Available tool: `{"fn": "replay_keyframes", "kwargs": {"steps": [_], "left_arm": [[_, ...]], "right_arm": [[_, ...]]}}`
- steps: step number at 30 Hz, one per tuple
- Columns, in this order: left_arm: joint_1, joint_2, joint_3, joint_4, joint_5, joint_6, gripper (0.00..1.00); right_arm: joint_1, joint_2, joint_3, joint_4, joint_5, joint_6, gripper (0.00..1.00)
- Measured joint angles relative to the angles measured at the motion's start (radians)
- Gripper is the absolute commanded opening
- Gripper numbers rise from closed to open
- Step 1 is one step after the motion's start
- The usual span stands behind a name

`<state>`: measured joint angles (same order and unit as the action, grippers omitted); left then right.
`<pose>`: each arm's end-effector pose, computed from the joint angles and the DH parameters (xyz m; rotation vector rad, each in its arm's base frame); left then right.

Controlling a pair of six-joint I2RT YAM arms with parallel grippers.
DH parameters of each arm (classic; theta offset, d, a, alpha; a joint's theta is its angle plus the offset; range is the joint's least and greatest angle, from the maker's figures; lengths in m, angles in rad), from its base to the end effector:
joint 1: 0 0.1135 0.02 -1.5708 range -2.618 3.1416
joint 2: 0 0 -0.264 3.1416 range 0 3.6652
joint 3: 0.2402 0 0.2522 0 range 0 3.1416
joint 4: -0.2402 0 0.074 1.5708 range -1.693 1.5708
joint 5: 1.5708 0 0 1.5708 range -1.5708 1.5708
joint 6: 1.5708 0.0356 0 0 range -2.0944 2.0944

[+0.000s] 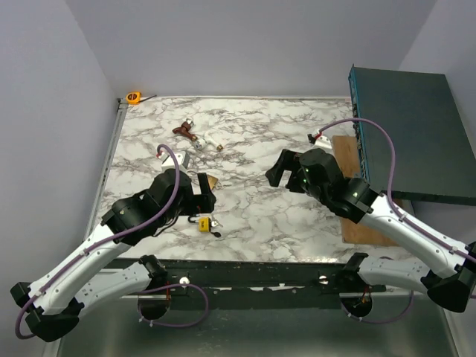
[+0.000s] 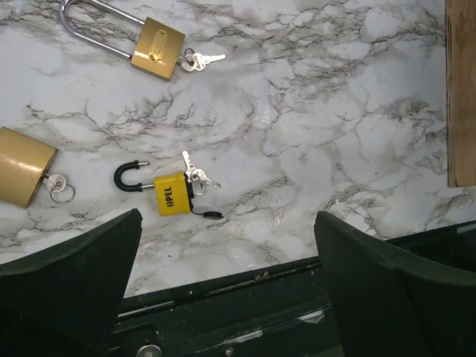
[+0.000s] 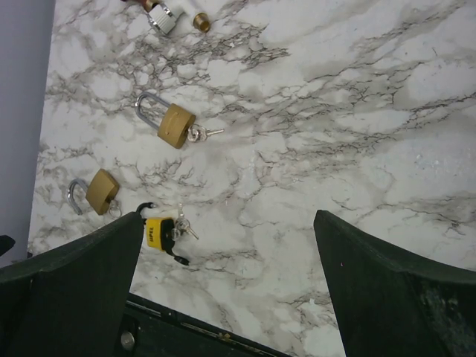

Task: Lock with the key
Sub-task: Pick up the lock from the center of the board.

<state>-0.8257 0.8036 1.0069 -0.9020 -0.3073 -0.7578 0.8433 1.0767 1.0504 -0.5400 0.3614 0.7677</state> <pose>0.1077 -0.1009 0.3423 -0.0868 2.2788 -0.5067 0.1636 0.1647 0.3419 0.1337 2.1465 0.5768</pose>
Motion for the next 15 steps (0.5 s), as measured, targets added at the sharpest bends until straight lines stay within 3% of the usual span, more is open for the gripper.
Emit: {"fn": "replay_keyframes", "kwargs": {"steps": [15], "left_arm": [[0.029,0.019,0.097,-0.047,-0.019,0.014,0.98]], "right_arm": [[0.001,0.16,0.023,0.006,-0.048,0.005,1.0]]}}
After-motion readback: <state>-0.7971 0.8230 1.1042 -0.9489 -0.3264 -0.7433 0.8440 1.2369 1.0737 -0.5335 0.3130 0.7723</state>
